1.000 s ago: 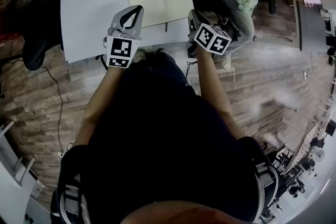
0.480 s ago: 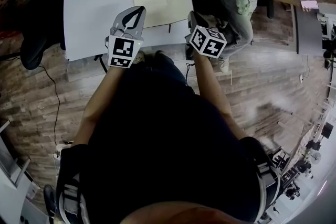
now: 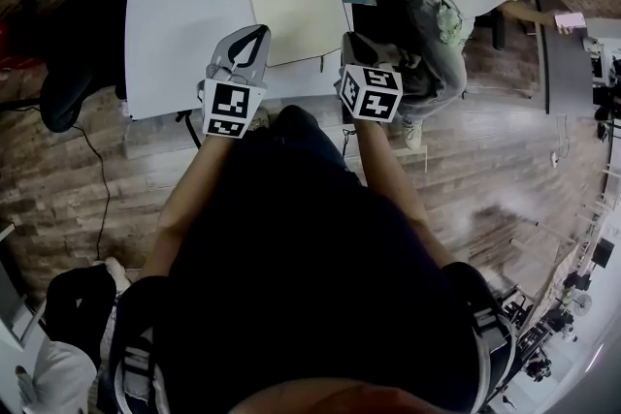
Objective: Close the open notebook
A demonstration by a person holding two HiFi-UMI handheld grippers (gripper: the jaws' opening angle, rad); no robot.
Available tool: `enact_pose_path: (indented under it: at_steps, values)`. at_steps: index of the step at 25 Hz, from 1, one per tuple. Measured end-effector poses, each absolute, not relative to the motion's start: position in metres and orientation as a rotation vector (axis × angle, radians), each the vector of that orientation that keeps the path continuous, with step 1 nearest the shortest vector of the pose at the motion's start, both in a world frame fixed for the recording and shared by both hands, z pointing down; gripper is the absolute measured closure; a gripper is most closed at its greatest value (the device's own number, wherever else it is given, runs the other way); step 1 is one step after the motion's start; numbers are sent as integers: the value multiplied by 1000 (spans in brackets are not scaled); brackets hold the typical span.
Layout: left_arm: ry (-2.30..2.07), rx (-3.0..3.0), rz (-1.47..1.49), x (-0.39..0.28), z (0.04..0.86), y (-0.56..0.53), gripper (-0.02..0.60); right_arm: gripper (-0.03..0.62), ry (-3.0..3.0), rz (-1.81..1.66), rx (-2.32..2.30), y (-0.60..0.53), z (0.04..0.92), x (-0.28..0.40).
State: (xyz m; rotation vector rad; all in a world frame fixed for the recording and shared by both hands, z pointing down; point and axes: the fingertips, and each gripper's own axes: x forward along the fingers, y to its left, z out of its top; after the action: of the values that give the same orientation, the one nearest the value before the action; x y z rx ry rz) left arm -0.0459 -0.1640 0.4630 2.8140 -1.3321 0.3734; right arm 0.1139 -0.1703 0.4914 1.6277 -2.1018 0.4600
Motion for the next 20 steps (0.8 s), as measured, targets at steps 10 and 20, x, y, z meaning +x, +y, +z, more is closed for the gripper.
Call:
enact_pose_path:
  at_steps: [10,20]
  values:
    - [-1385,2789,385,-58,462,-163,575,572,-2118,279,1504,-167,490,82]
    - [-1405,2780,408,-65,463,-159,575,572,-2119,217,1439,-160,494,63]
